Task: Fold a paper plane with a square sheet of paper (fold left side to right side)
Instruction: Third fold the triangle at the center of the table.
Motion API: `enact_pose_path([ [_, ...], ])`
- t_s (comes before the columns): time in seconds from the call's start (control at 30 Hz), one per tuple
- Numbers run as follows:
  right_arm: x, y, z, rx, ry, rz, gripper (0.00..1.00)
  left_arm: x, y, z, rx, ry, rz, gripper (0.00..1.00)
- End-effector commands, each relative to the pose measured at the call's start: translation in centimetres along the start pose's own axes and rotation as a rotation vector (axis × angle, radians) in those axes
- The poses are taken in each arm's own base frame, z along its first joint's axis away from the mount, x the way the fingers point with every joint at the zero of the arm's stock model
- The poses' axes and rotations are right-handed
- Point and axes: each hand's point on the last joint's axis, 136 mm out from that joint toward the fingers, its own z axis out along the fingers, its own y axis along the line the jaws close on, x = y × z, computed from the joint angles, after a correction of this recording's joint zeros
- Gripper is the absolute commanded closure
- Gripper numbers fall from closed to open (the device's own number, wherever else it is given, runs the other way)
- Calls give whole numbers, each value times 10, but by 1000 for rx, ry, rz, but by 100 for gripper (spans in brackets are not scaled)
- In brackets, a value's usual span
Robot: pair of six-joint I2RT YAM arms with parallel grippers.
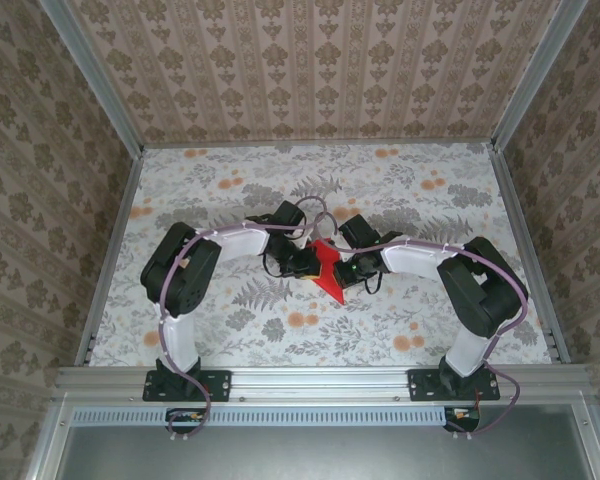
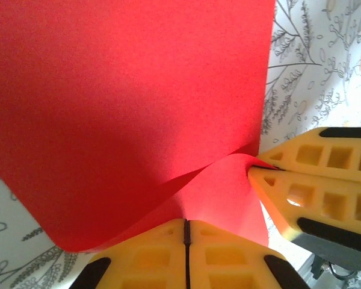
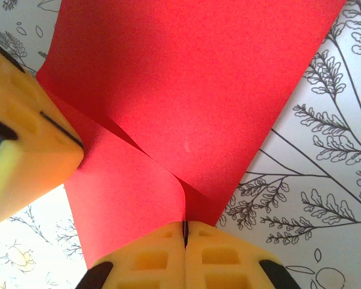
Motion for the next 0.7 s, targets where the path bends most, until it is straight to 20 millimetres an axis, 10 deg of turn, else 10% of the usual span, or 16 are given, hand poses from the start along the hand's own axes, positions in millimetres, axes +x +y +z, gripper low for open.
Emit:
enact_pose_path([
  [0.0,27,-8,10,45,110,2,100,12,19,7,-60,36,-29,93],
  [0.43,14,-3,5,17,68,27,100,18,42,15,-127,52,-63,94],
  [0.67,-16,-3,-20,-14,-29,107,80,26,53,18,-156,68,-85,95],
])
